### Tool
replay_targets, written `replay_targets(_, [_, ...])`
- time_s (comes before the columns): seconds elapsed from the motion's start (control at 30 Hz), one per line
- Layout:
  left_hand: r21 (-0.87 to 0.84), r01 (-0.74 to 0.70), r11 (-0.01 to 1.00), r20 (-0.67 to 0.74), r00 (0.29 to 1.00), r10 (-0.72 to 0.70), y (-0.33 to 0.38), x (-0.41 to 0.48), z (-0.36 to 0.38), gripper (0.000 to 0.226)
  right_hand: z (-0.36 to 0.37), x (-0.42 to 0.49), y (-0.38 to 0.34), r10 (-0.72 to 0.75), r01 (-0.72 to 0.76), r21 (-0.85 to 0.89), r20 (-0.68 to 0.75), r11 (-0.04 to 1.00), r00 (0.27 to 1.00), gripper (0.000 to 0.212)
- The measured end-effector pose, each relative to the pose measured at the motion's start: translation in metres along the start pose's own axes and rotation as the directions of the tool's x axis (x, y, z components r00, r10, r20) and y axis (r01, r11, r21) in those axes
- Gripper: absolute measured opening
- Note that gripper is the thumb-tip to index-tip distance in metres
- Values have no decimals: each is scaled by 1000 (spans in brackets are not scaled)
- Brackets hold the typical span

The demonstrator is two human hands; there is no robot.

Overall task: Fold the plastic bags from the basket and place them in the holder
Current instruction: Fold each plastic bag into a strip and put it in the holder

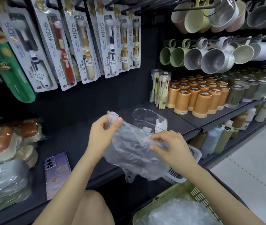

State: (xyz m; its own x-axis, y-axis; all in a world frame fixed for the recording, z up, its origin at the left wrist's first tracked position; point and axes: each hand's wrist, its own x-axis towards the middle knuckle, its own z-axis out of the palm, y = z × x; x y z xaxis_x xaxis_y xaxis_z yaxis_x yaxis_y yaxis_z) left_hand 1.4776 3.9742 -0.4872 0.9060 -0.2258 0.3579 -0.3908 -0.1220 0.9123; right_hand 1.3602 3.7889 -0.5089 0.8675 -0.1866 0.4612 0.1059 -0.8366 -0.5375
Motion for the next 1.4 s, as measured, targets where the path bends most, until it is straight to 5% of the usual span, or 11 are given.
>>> replay_targets(0.23, [18, 28, 999, -119, 993, -26, -9, 0, -20, 52, -3, 2, -6, 165, -190, 287, 108, 939, 980, 30])
replay_targets(0.43, [-36, 42, 998, -120, 992, -47, -16, -5, -24, 68, -5, 1, -11, 235, -373, 615, 296, 694, 926, 20])
replay_targets(0.6, [11, 27, 1000, -174, 984, -25, -19, -9, -20, 48, -12, 2, -18, 193, -410, 719, 368, 562, 910, 25])
replay_targets(0.7, [20, 23, 1000, -175, 984, -19, -24, -8, -20, 47, -11, 2, -16, 235, -413, 686, 342, 599, 910, 7])
replay_targets(0.93, [116, -27, 993, -107, 993, 40, -33, -8, -36, 19, -19, 13, -10, 260, -258, 419, 53, 871, 964, 19])
replay_targets(1.1, [415, 52, 908, -34, 999, -42, -48, 15, -61, 52, -25, 37, -5, 141, -138, 161, -10, 977, 990, 17])
replay_targets(1.17, [489, -63, 870, -9, 997, 78, -37, 24, -57, 56, -23, 51, -12, 87, -92, 153, 38, 984, 995, 18])
replay_targets(1.3, [439, -357, 824, 306, 922, 236, -2, 29, -9, 56, -10, 79, -28, -22, -10, 244, 128, 970, 992, 21])
replay_targets(1.4, [286, -314, 905, 377, 905, 195, -1, 38, 15, 29, 2, 93, -25, -31, -6, 369, 96, 929, 995, 18])
